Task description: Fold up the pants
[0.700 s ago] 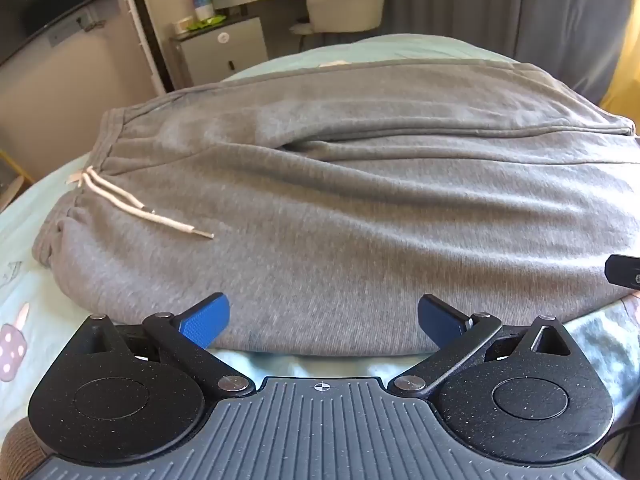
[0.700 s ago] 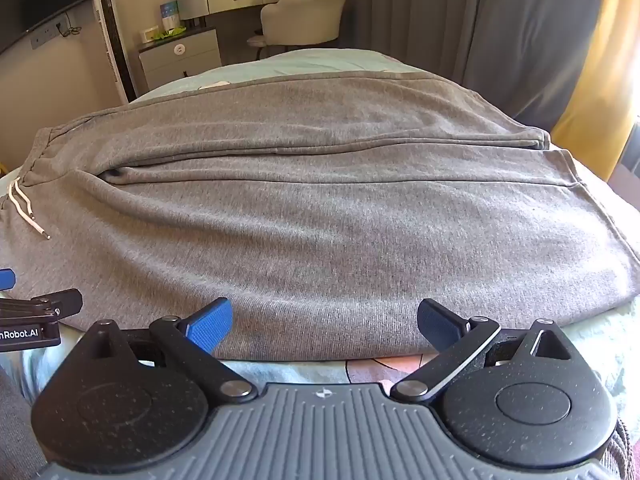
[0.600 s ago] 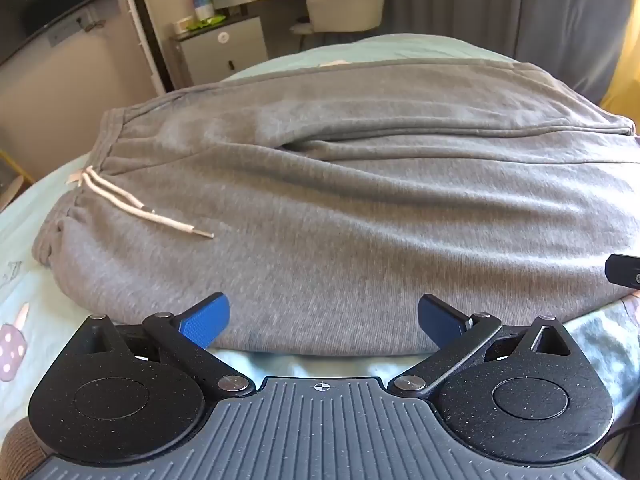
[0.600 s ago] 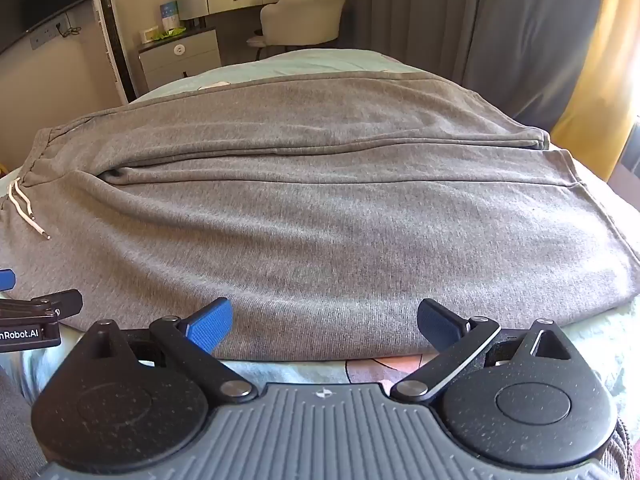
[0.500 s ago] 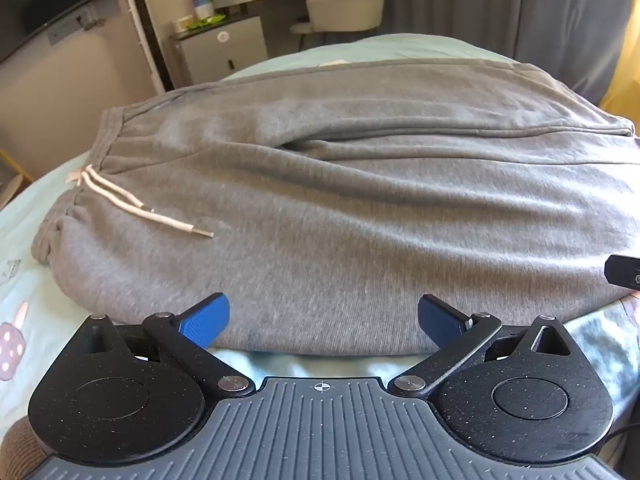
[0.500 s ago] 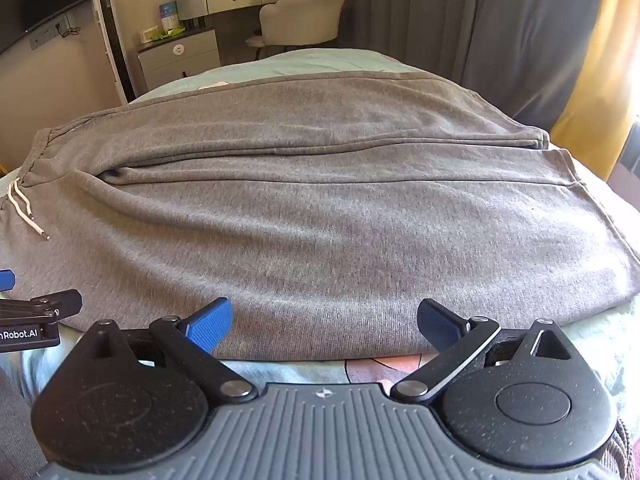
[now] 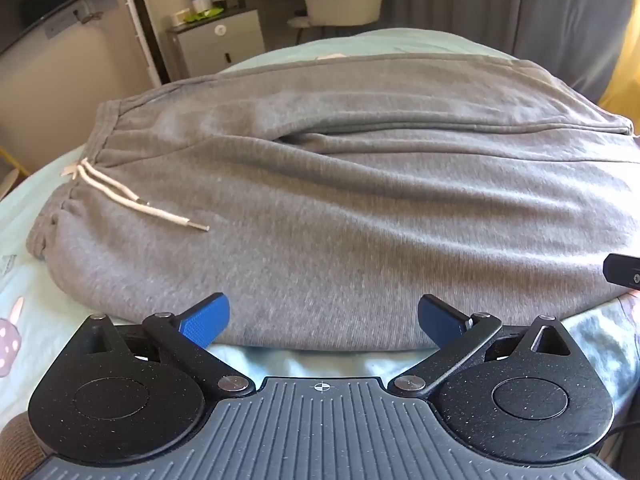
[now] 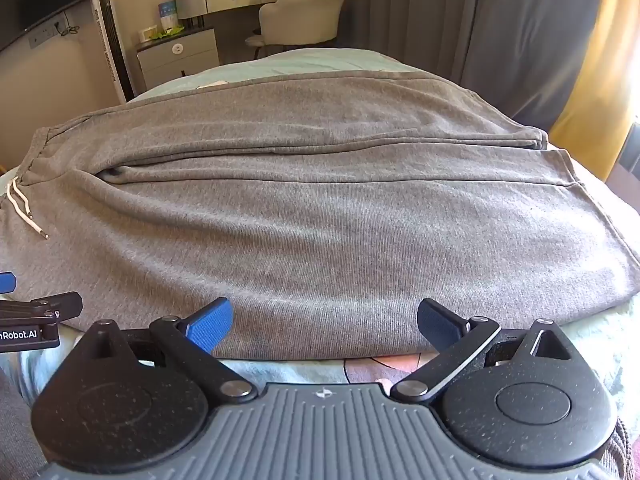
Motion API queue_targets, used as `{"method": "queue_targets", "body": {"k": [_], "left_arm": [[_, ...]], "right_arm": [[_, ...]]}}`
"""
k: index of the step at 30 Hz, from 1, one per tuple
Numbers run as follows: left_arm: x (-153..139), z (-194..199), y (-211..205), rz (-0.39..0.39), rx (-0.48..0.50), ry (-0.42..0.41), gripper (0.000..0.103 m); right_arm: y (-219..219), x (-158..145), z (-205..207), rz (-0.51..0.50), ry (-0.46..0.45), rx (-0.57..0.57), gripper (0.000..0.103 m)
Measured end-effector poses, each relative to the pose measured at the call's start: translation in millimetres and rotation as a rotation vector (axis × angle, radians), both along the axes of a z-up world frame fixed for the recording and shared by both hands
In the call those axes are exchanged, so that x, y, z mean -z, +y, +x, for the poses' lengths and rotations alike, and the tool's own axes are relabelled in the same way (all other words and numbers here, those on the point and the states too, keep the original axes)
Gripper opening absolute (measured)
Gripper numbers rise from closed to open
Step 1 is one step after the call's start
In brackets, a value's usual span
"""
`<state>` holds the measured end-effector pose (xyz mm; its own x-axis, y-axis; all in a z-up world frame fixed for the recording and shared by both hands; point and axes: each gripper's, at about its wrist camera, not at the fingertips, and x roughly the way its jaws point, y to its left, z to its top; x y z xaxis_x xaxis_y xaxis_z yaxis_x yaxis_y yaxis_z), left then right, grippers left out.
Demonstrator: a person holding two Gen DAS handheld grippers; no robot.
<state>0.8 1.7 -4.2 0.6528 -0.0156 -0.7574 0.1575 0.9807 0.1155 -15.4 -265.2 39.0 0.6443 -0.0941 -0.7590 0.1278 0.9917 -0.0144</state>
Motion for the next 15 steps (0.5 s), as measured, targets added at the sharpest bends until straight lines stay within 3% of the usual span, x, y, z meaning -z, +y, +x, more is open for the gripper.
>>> {"method": "queue_targets", "body": {"k": [15], "left_arm": [[1.0, 0.4, 0.3, -0.006, 0.005, 0.008, 0.103]], "right_arm": [[0.9, 0.5, 0.4, -0.004, 0.000, -0.001, 0.099]]}}
